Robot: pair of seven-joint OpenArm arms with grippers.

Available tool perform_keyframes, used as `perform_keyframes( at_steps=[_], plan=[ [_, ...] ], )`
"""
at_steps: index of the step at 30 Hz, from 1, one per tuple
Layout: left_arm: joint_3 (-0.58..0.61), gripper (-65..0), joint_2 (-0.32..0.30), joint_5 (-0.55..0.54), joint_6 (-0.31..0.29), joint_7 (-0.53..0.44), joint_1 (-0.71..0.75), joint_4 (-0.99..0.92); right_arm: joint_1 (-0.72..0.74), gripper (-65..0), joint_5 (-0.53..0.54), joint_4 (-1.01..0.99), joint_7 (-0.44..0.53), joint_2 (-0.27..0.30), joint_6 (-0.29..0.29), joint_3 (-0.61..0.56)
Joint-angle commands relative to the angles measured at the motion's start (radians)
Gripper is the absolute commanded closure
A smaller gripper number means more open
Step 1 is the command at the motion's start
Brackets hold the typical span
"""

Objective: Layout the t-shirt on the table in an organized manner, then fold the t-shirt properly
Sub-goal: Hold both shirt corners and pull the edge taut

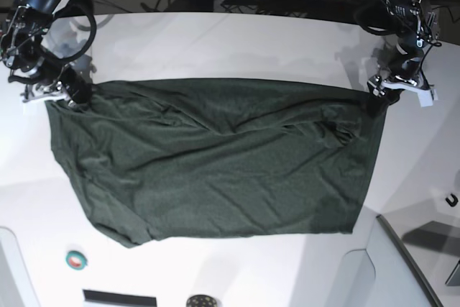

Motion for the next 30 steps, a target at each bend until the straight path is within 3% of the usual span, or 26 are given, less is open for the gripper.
perform_keyframes(
  at_steps=[1, 5, 10, 13, 19, 21, 25, 28, 30],
  plan=[
    [0.0, -41.6, -0.005, 0.04, 0.005, 0.017, -0.018, 0.008, 0.008, -2.4, 0.007, 0.011, 0.004, 0.012, 0.011, 0.001],
    [-0.009, -40.0, 0.009, 0.071, 0.005, 0.017, -0.026, 0.008, 0.008, -2.3, 0.009, 0.011, 0.004, 0.012, 0.011, 0.001],
    [-0.01, -17.4, 0.009, 0.073, 0.005, 0.017, -0.024, 0.008, 0.008, -2.3, 0.009, 0.011, 0.004, 0.012, 0.011, 0.001],
    [-0.012, -9.9, 0.007, 0.073, 0.005, 0.017, -0.023, 0.008, 0.008, -2.3, 0.009, 0.011, 0.004, 0.012, 0.011, 0.001],
    [-0.012, -7.6, 0.003, 0.073, 0.005, 0.017, -0.021, 0.008, 0.008, -2.3, 0.007, 0.011, 0.004, 0.012, 0.011, 0.001],
    [-0.01, 0.0, 0.003, 0.076, 0.005, 0.017, -0.023, 0.008, 0.008, -2.3, 0.007, 0.011, 0.004, 0.012, 0.011, 0.001],
    [-0.01, 0.0, 0.003, 0.076, 0.005, 0.027, -0.021, 0.021, 0.008, -2.3, 0.01, 0.024, -0.038, 0.012, 0.011, 0.001],
    [-0.01, 0.0, 0.001, 0.077, 0.005, 0.111, -0.015, 0.077, 0.009, -2.1, 0.012, 0.1, -0.116, 0.006, -0.009, 0.01],
    [-0.01, 0.0, -0.005, 0.074, 0.005, 0.191, -0.003, 0.157, 0.009, -2.1, 0.013, 0.184, -0.176, 0.002, -0.064, 0.006]
  ],
)
